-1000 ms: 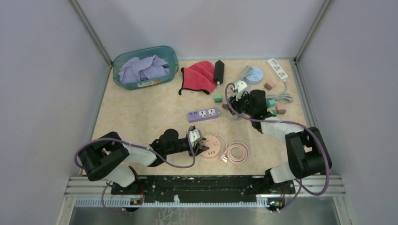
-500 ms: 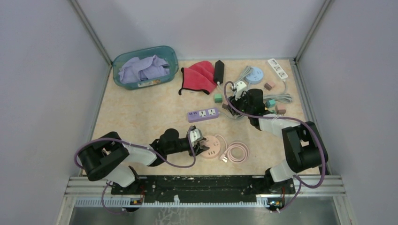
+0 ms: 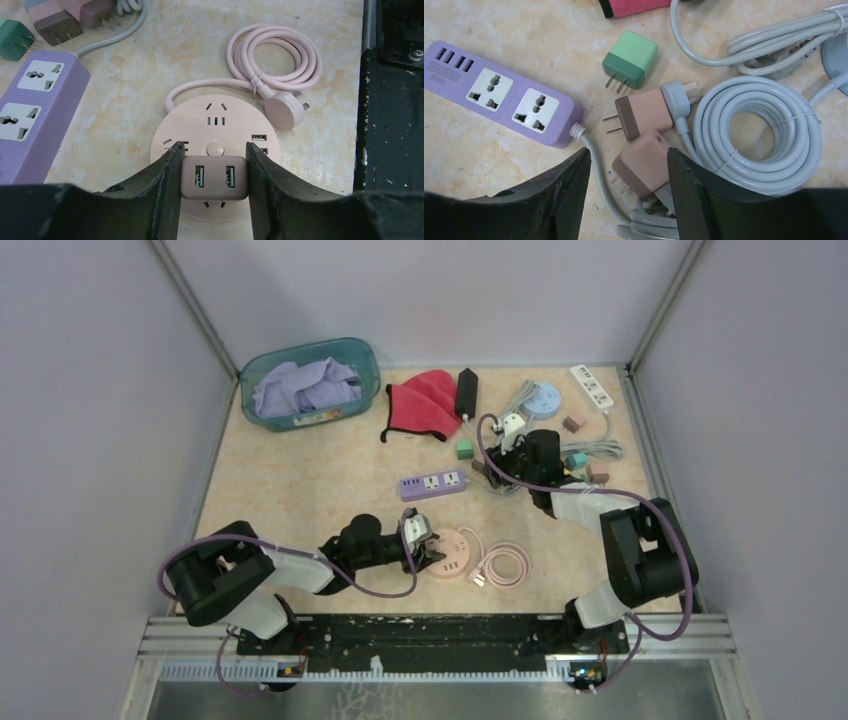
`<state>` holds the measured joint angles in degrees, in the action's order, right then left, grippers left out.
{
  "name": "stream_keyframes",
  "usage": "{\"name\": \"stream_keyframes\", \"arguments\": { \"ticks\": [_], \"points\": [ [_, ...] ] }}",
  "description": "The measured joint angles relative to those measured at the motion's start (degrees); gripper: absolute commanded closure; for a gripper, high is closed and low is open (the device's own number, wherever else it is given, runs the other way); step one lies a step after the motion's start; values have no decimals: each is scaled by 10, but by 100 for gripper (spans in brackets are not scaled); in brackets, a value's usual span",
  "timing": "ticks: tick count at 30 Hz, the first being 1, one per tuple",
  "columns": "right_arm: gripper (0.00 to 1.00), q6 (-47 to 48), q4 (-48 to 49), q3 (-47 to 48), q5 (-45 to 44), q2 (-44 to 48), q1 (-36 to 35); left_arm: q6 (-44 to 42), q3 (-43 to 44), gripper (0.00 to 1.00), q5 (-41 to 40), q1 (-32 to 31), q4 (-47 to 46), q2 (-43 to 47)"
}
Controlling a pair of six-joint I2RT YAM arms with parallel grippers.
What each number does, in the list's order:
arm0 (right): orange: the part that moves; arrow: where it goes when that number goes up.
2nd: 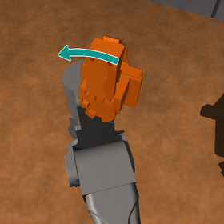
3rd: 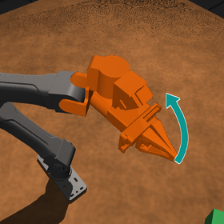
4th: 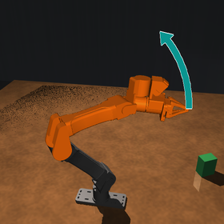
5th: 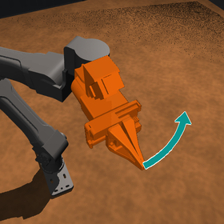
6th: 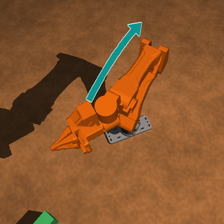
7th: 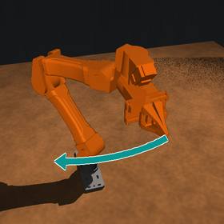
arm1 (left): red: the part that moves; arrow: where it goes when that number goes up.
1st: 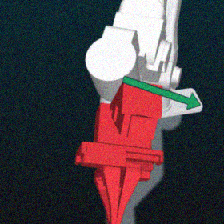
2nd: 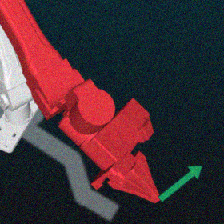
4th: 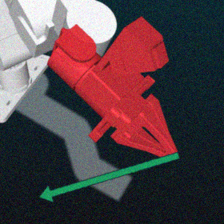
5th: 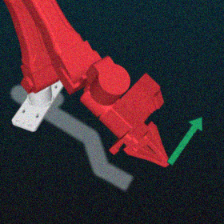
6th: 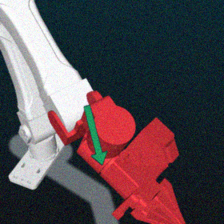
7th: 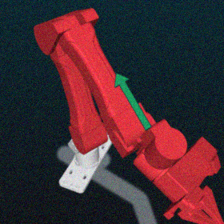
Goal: Pull the plug off the socket
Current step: Place the plug at the center of the board.
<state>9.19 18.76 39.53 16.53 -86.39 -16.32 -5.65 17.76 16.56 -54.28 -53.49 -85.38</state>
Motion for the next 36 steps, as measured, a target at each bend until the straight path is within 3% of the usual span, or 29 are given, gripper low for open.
{"name": "stream_keyframes", "arguments": {
  "ticks": [8, 13, 19, 26, 32, 36],
  "points": [
    [41, 0, 0, 0, 3, 0, 0, 1, 0, 93, 0, 0, 1, 1],
    [38, 9, -12, 1, 34, 3, 0, 5, 0, 71, 0, 0, 4, 3],
    [38, 56, -70, 26, 163, 28, 0, 14, 0, 42, 0, 0, 12, 10],
    [39, 137, -125, 29, 324, 67, 0, 27, -6, 26, -3, 0, 50, 42],
    [39, 185, -165, 29, 412, 70, 0, 24, -26, 23, -8, 0, 59, 113],
    [39, 219, -195, 29, 459, 70, 0, 22, -60, 11, -30, 0, 54, 178]
  ]
}}
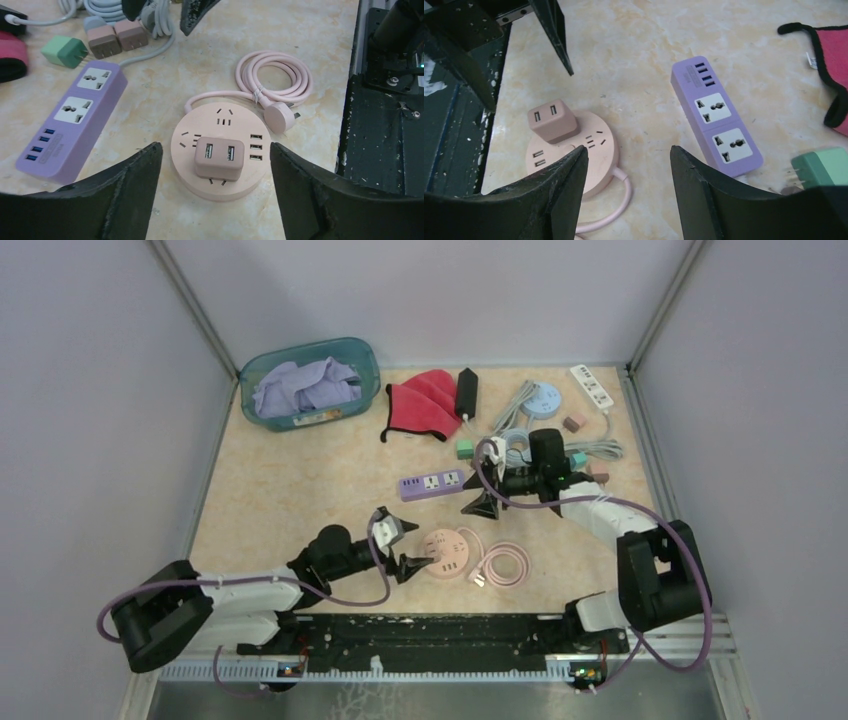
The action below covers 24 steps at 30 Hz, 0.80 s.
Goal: Pull the plug off the socket
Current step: Place the plug at the center of the board, then remove the plug from the socket.
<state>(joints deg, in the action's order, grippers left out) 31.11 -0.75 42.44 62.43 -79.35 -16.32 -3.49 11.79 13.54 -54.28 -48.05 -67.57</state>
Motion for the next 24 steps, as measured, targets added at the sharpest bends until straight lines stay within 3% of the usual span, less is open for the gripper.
{"name": "stream_keyframes", "arguments": {
  "ticks": [3, 12, 24],
  "points": [
    [39, 24, -21, 0, 24, 1, 0, 0, -26, 0, -16, 0, -6, 47],
    [35, 127, -104, 9, 67, 12, -8, 39, -62, 0, -87, 0, -4, 149],
    [33, 217, -169, 11, 39, 15, -92, 125, -66, 0, -147, 1, 83, 142]
  ]
}}
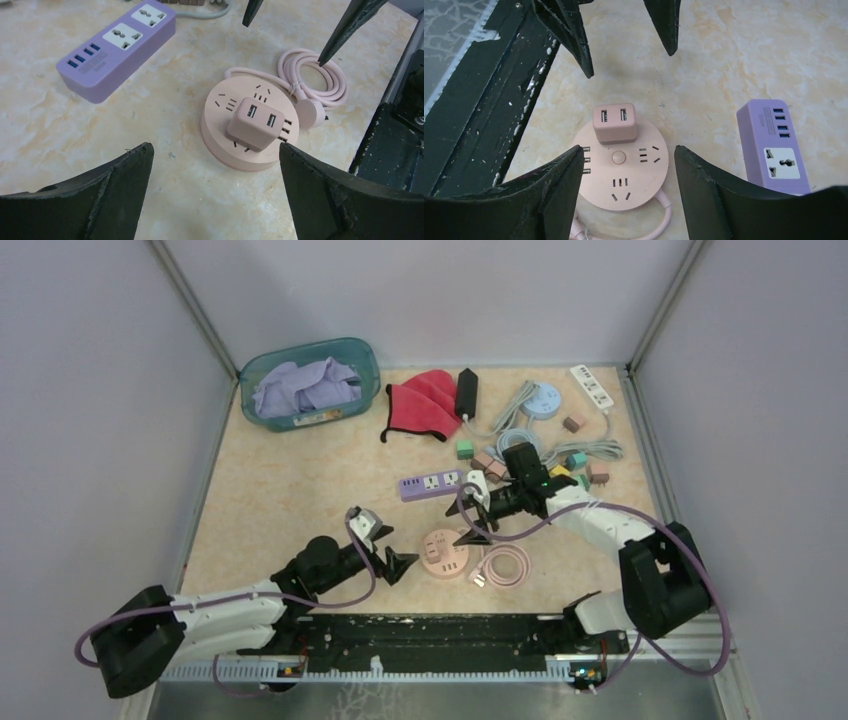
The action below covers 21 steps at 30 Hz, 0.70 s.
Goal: Pull the plug off the socket
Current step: Remove the plug from the socket.
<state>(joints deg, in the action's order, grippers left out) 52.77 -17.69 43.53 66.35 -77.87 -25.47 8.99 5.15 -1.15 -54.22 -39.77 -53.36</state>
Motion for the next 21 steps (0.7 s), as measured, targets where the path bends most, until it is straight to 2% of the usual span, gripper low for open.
{"name": "stream_keyframes", "arguments": {
  "ticks": [10, 21],
  "points": [
    [32, 34, -24, 10, -47, -22, -57, 69, -6, 1, -52, 1, 26, -65],
    [31, 56, -45, 20, -90, -38, -94, 109, 11, 2, -64, 1, 16, -148]
  ]
}}
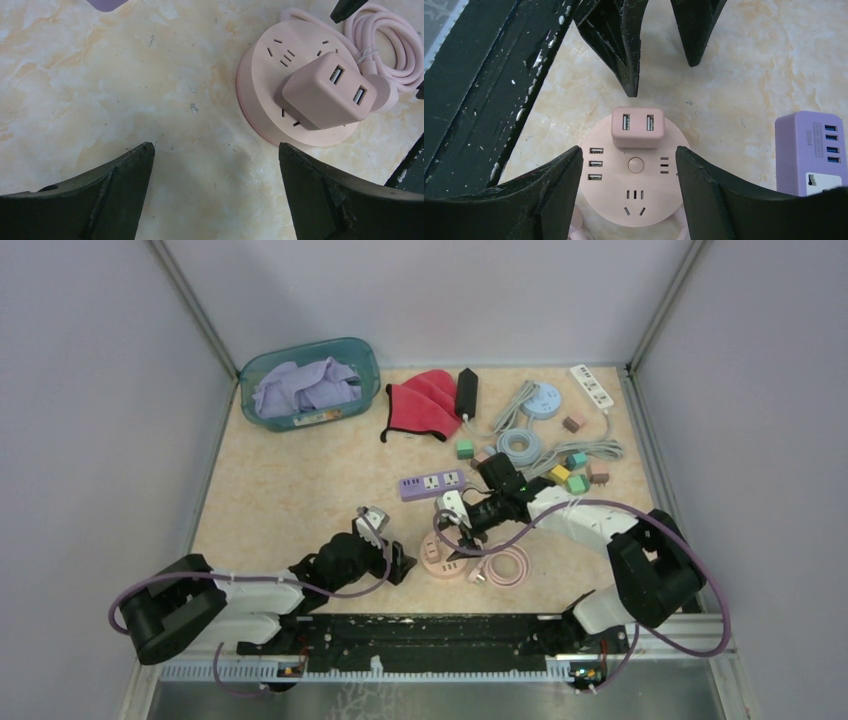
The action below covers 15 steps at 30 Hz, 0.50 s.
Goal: Pull the plug off the socket
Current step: Remove the plug from the socket.
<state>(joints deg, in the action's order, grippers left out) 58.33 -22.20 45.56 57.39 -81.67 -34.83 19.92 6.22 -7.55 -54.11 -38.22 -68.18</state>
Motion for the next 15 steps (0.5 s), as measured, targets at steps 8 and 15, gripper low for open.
{"name": "stream_keyframes", "arguments": {
  "ticks": [8, 15],
  "points": [
    [30, 3, -5, 7, -17, -6, -8, 10, 4, 2, -5, 0, -5, -8],
    [29, 6, -12, 7, -22, -6, -12, 13, 4, 2, -13, 0, -4, -7]
  ]
}}
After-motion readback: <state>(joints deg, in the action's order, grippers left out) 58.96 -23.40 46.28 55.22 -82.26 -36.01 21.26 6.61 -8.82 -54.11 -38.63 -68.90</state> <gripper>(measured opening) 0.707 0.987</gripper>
